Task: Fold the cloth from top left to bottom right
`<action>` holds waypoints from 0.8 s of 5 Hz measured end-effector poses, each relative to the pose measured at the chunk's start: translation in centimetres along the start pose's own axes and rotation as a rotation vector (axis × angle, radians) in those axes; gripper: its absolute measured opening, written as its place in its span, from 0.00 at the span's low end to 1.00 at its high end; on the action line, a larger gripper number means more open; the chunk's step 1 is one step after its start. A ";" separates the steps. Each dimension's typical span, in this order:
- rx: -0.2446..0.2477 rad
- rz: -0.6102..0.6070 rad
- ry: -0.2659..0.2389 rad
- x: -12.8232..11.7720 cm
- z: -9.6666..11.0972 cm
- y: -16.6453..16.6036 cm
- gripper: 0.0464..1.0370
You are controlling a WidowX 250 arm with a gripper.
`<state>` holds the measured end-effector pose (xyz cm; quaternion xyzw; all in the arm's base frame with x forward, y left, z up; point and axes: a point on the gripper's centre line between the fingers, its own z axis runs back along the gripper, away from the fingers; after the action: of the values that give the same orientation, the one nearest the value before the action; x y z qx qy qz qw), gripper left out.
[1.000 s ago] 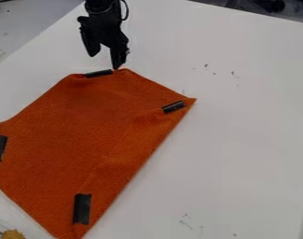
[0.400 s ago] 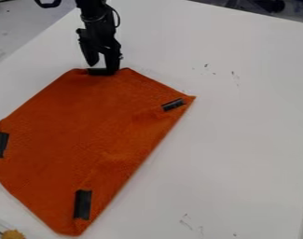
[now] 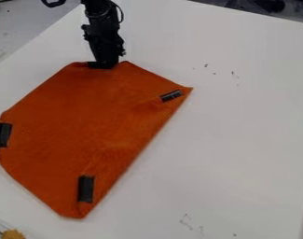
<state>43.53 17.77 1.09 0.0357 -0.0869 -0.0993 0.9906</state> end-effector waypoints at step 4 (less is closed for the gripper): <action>0.168 -0.009 -0.075 -2.1 7.9 -2.9 0.01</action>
<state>39.55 14.89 8.20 0.1153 -0.1316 -0.0971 0.9798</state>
